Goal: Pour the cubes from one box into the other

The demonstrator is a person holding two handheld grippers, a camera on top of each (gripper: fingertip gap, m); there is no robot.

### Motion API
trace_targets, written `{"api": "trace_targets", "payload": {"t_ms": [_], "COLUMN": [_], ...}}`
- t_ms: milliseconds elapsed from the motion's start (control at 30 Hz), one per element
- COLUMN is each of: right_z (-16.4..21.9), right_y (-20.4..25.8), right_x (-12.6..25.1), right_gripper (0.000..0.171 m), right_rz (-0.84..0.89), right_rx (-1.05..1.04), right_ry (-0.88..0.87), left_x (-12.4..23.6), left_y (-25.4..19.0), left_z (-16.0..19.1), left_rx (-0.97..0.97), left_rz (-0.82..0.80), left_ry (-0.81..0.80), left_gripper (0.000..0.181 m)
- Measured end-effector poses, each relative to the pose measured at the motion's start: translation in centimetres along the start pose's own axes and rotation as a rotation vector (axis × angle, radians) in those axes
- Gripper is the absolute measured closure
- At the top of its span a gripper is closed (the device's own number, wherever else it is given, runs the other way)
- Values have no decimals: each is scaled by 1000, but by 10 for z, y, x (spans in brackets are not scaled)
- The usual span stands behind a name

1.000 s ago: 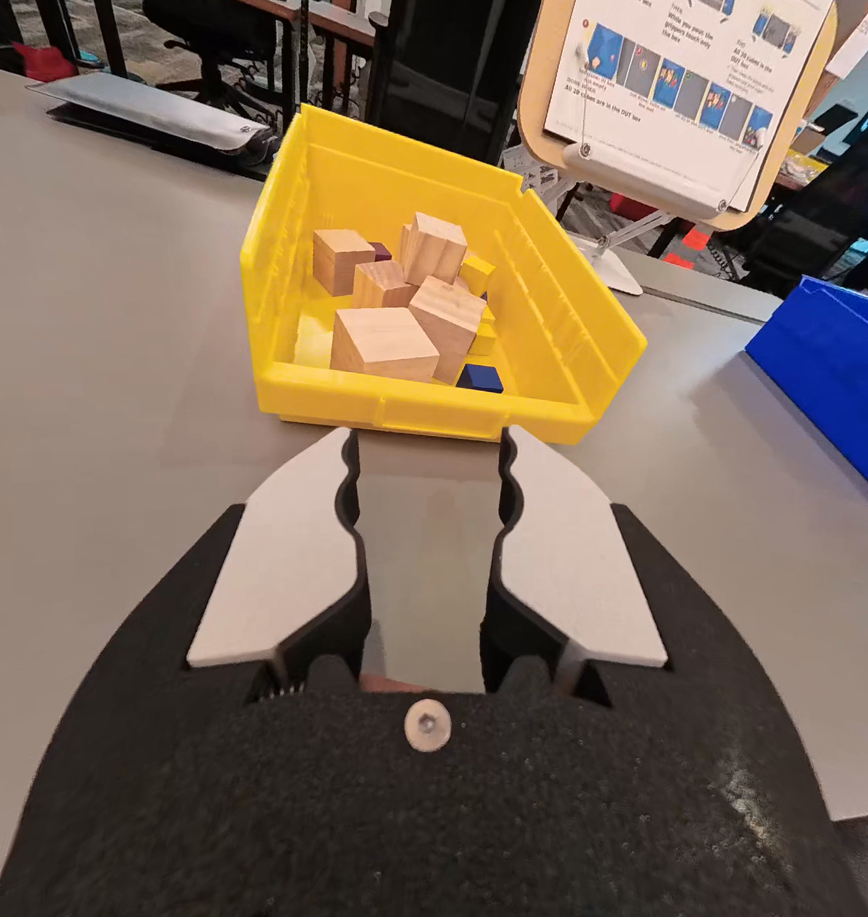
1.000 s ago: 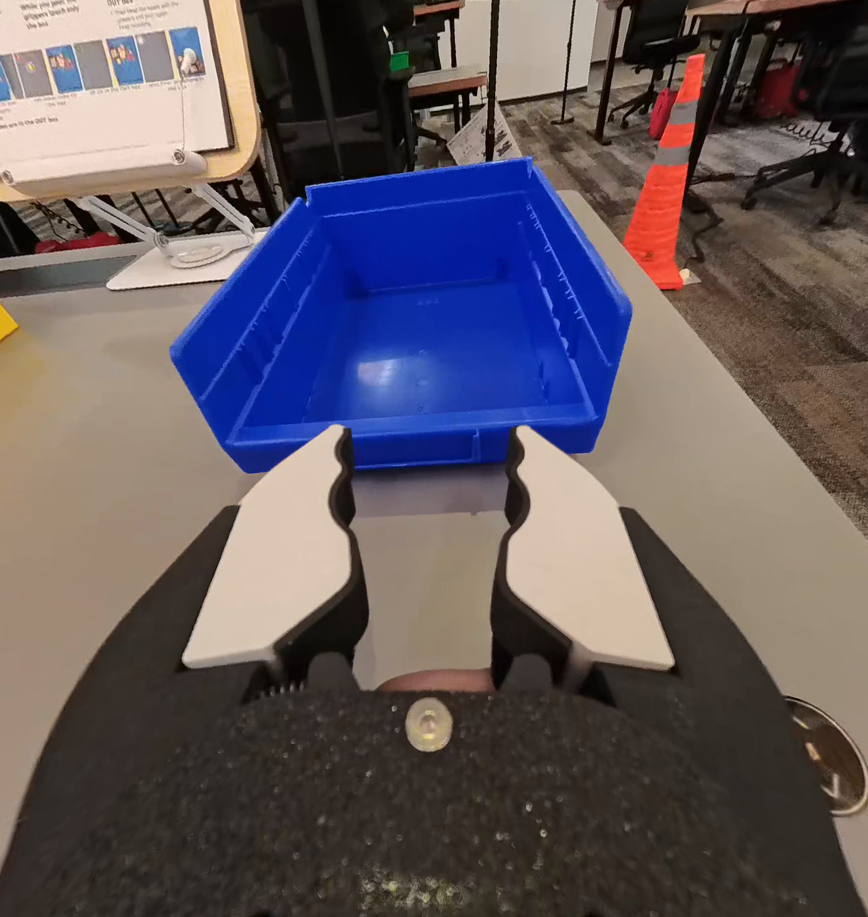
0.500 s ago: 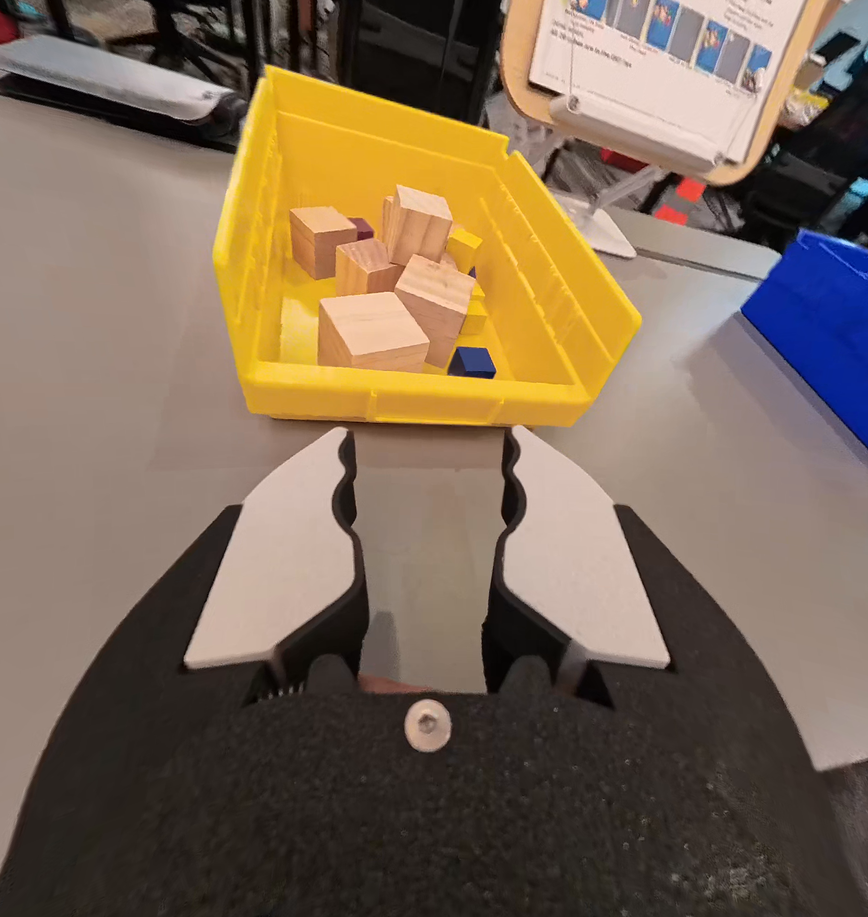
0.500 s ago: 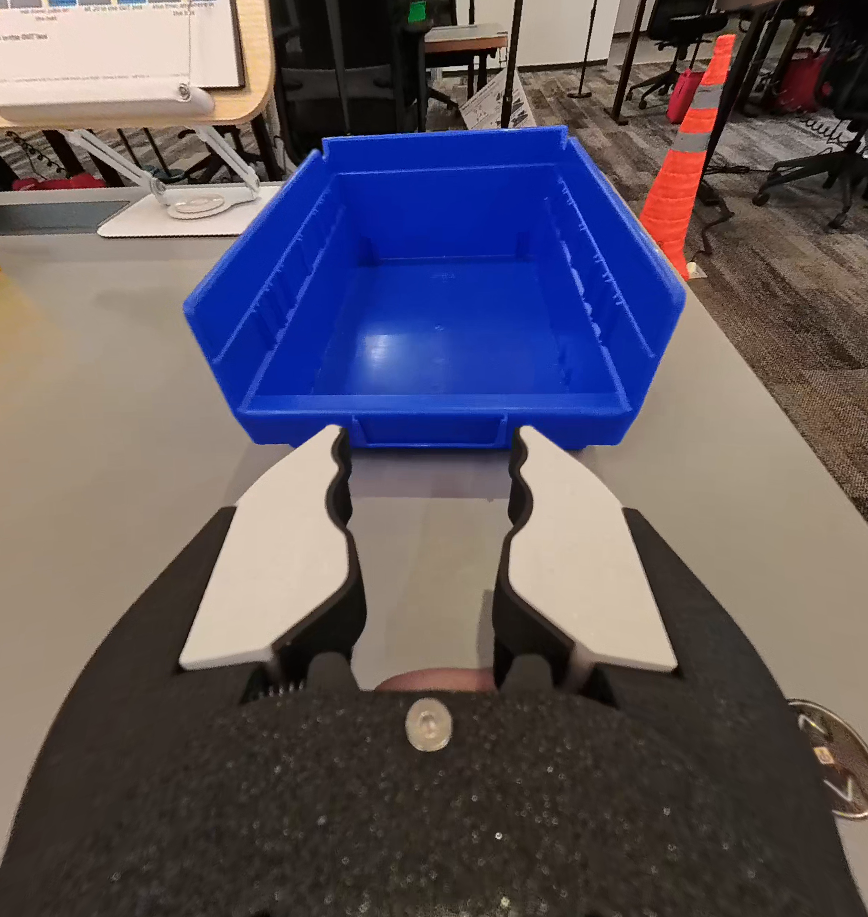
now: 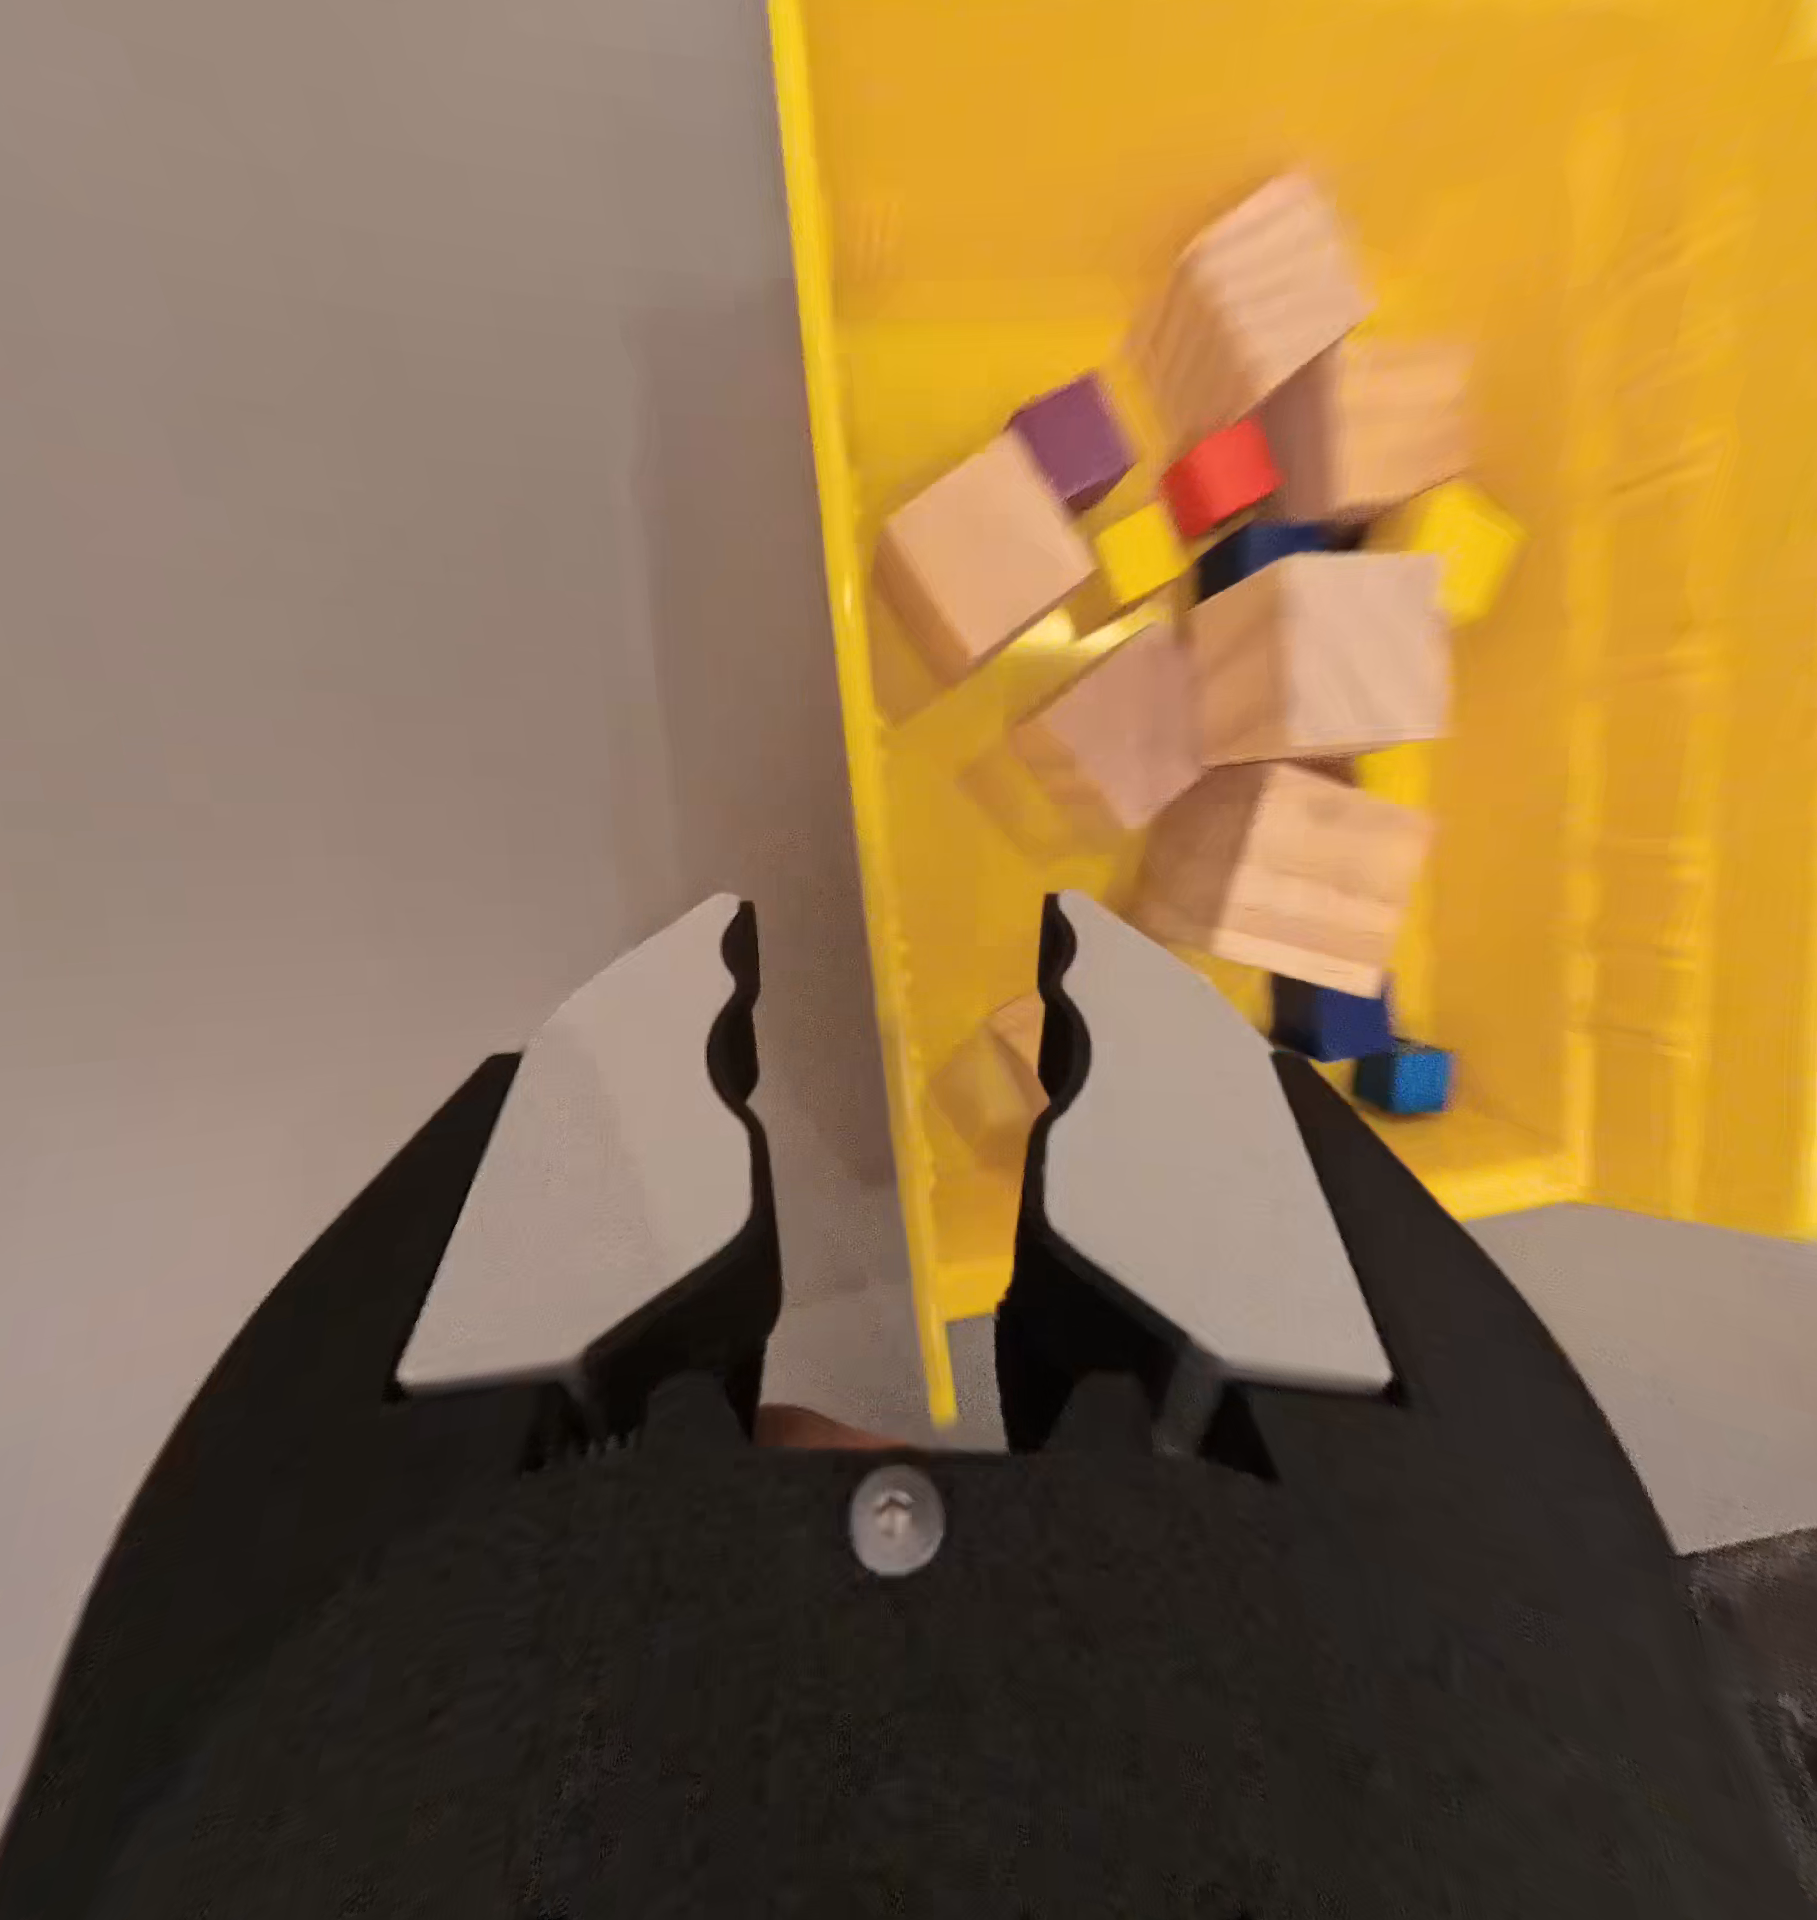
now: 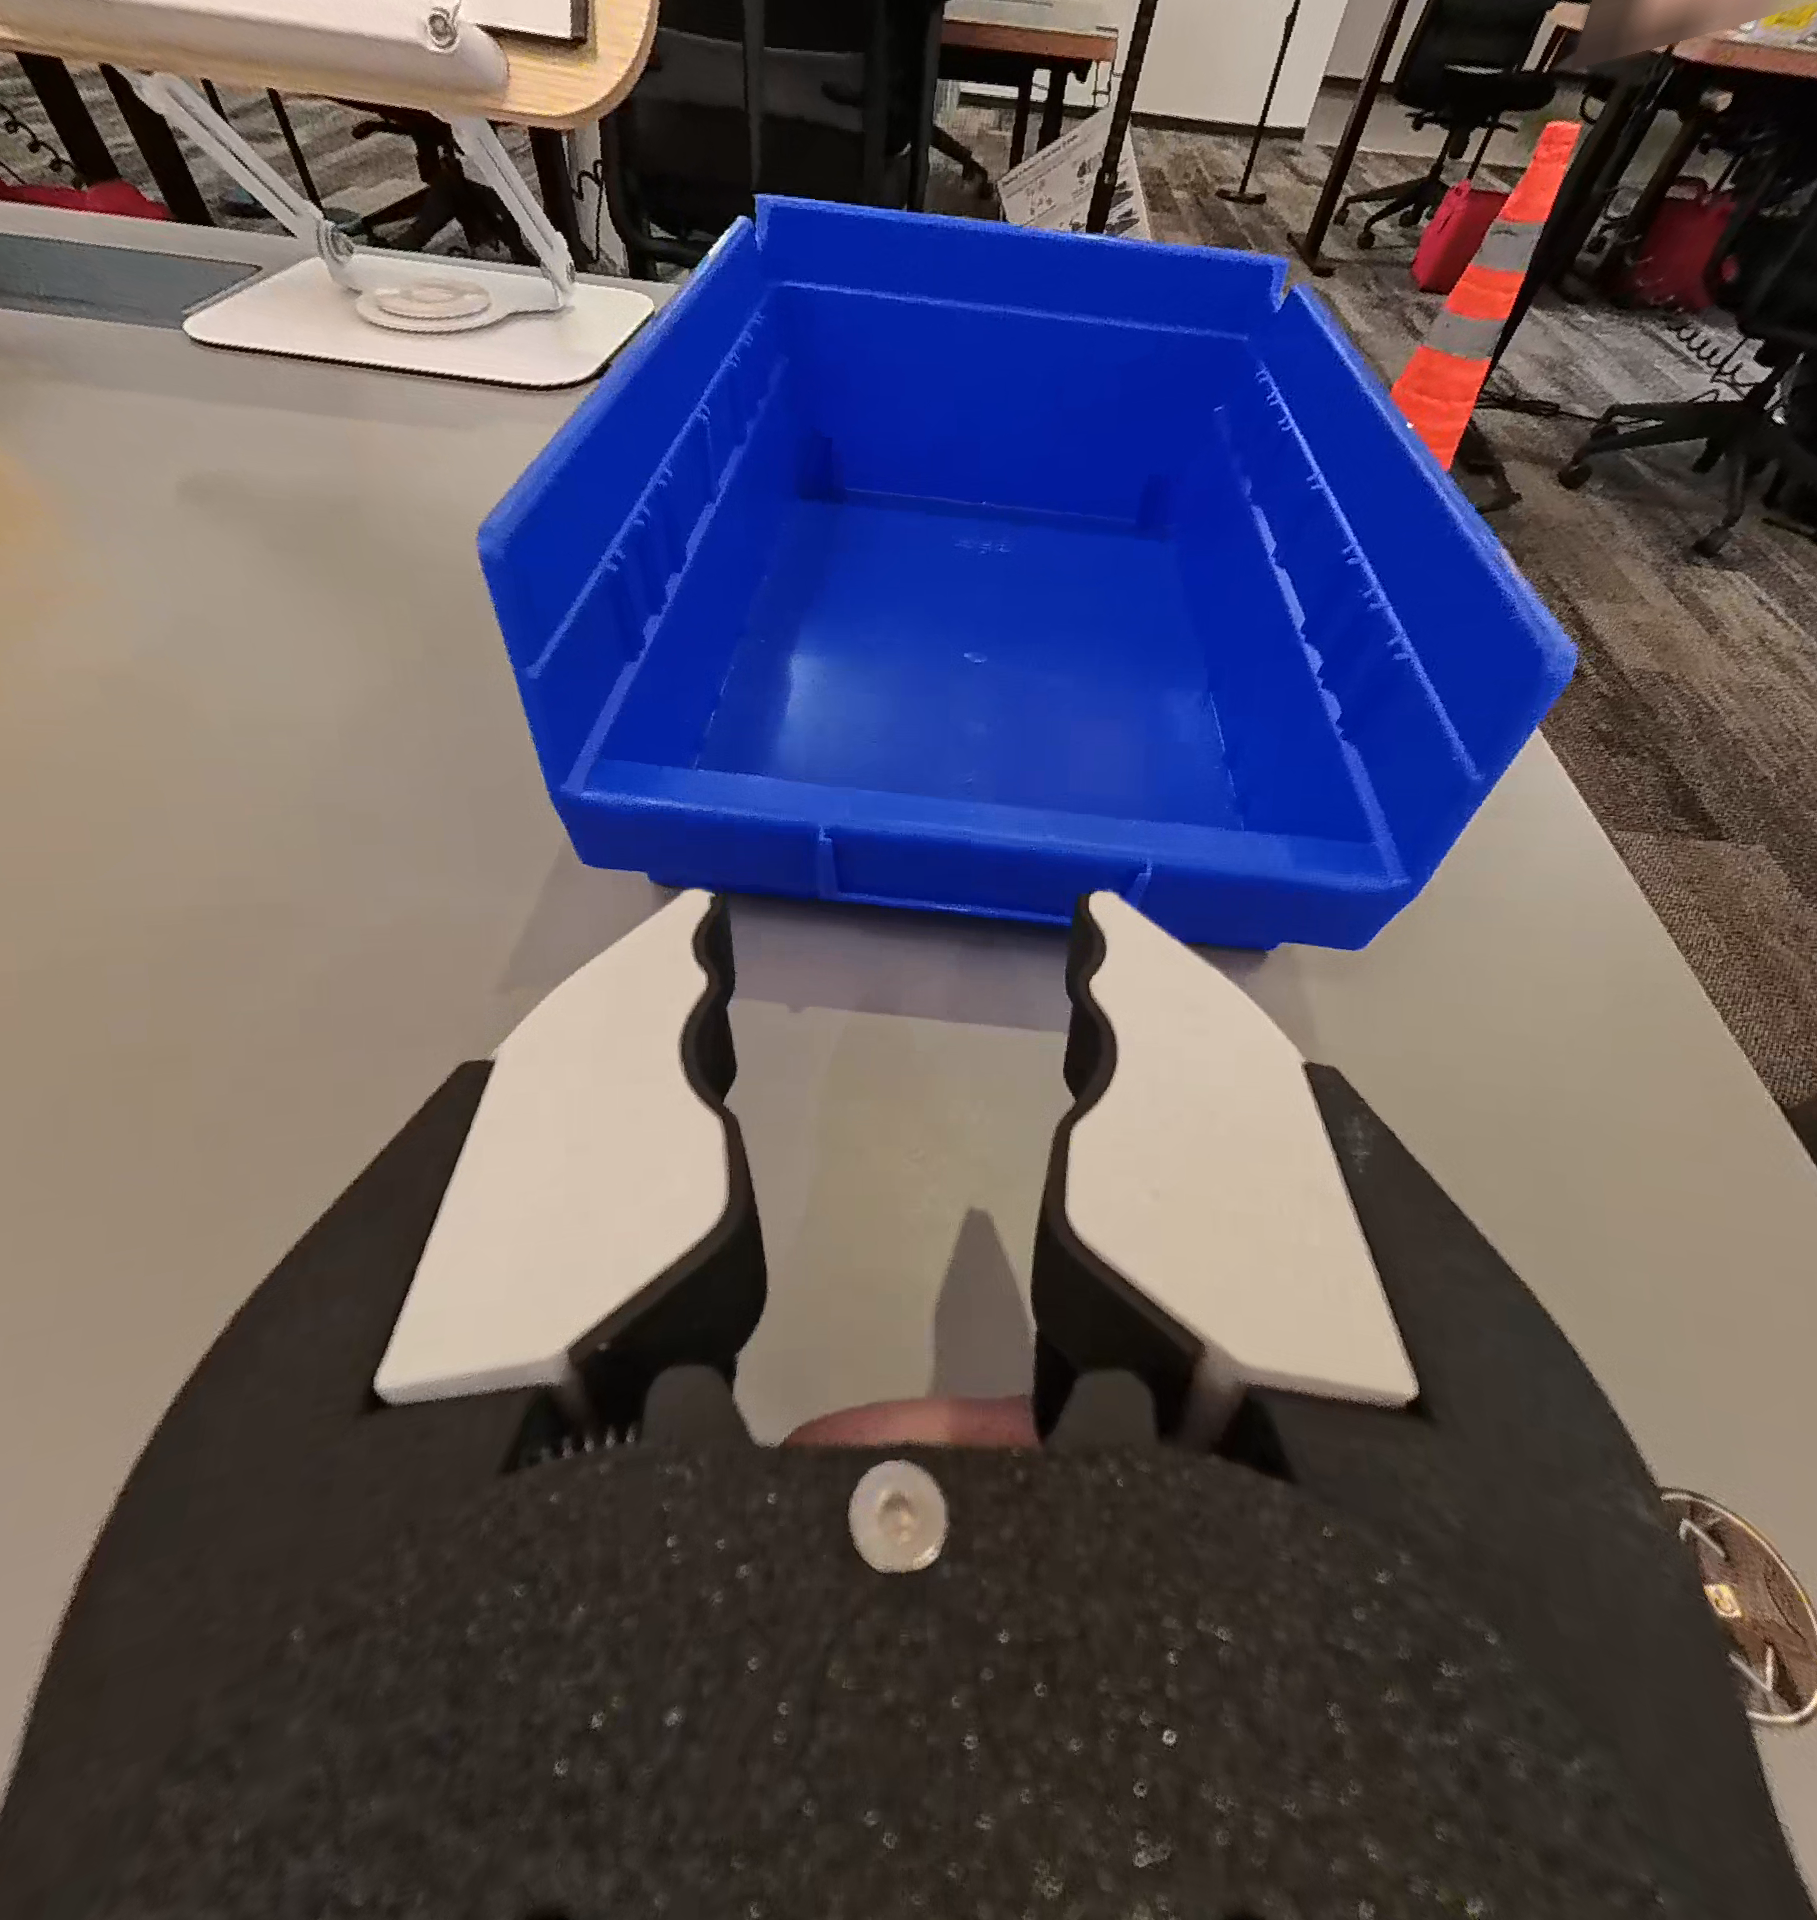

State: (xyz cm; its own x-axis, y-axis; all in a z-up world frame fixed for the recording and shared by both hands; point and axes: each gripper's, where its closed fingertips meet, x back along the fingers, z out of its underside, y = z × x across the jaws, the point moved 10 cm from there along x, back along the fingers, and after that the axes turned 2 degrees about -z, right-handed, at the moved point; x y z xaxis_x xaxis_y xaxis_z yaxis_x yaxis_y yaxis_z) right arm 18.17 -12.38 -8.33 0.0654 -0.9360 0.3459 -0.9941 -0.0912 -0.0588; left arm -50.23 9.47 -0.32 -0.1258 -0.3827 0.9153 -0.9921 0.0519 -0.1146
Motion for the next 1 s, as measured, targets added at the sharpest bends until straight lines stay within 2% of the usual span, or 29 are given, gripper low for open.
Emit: {"api": "trace_targets", "payload": {"t_ms": [133, 167, 200, 233, 333, 400, 467, 567, 600, 700, 767, 900, 1000], "right_z": [1, 1, 1, -2, -26, -54, -88, -148, -168, -219, -237, -245, -249], "right_y": [0, 0, 1, 4, 36, 78, 122, 189, 210, 266, 301, 350, 368], "right_x": [0, 1, 2, 5, 10, 0, -26, -87, -110, -181, -224, -298, -323], "right_gripper": [110, 110, 110, 110, 113, 127, 131, 114, 116, 116, 113, 112, 114], "right_rz": [1, 4, 12, 29, 25, -137, -297, -638, -717, -776, -814, -850, -897], "right_rx": [12, 16, 34, 73, 225, 369, 441, 446, 475, 518, 562, 638, 664], "right_ry": [8, 9, 7, -2, -60, -52, 27, 244, 305, 371, 406, 565, 618], "left_x": [-46, -53, -57, -59, -60, -61, -61, -61, -61, -58, -55, -51, -48], "left_y": [4, 6, 8, 6, 6, 6, 6, 6, 6, 8, 9, 6, 0], "left_z": [-18, -19, -21, -22, -26, -29, -30, -29, -28, -22, -16, -2, 9], "left_rx": [48, 55, 62, 78, 67, 51, 18, -20, -33, -80, -113, -183, -205], "left_rz": [16, -11, -15, 18, -40, -64, -69, -61, -59, -50, -37, -5, 44], "left_ry": [236, 264, 278, 278, 267, 265, 271, 263, 259, 253, 244, 220, 202], "left_gripper": [132, 142, 163, 176, 176, 176, 176, 176, 176, 176, 176, 175, 176]}}
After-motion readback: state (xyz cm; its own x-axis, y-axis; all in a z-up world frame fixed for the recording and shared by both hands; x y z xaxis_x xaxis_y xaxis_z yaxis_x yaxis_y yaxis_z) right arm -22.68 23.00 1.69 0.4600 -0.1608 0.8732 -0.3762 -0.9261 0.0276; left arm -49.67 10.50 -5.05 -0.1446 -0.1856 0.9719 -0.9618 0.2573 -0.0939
